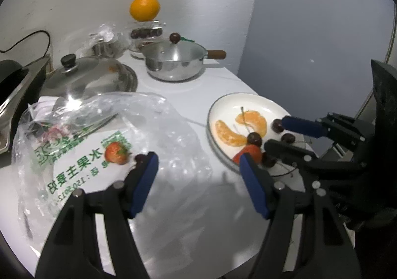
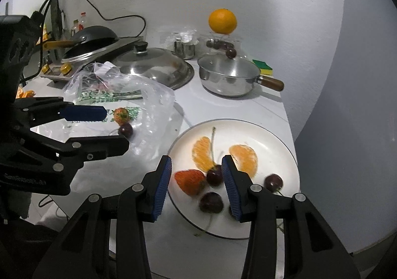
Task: Organize fruits
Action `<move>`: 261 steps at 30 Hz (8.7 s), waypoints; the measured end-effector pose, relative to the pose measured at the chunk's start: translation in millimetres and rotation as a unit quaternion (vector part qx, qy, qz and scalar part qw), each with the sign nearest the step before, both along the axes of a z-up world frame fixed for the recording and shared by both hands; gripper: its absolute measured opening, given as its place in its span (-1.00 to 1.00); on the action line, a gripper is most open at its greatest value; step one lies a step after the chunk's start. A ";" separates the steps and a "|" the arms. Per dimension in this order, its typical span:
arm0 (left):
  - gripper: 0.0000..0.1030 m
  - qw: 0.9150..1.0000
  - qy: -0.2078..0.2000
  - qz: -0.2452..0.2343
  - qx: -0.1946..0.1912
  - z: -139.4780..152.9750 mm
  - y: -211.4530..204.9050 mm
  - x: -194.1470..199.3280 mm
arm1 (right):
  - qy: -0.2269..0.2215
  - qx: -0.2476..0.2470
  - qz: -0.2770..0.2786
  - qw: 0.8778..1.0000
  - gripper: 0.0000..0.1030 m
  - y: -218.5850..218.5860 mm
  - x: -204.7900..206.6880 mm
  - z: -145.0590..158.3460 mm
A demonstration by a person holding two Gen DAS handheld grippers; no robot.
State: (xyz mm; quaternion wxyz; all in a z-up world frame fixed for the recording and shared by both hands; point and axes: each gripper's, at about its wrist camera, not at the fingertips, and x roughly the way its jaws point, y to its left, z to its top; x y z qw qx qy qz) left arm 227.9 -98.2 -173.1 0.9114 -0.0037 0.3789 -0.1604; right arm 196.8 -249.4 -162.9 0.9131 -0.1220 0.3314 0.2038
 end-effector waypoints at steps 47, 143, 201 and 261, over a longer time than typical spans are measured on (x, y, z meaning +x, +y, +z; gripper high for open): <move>0.34 0.995 0.021 0.093 -0.025 -30.7 133.2 12.5 | 0.044 -0.025 0.086 0.995 -0.14 137.6 35.6 -31.0; -0.25 0.997 0.056 0.028 0.038 -63.8 82.8 78.8 | 0.027 0.011 0.072 0.997 -0.39 111.3 81.3 -23.5; -0.28 0.999 -0.010 0.011 0.048 0.6 35.8 24.7 | -0.026 0.025 0.050 0.998 -0.39 59.6 27.1 18.1; -0.30 0.997 0.035 0.005 0.073 -38.2 17.1 38.1 | -0.009 0.027 0.023 0.999 -0.39 26.0 31.5 -1.1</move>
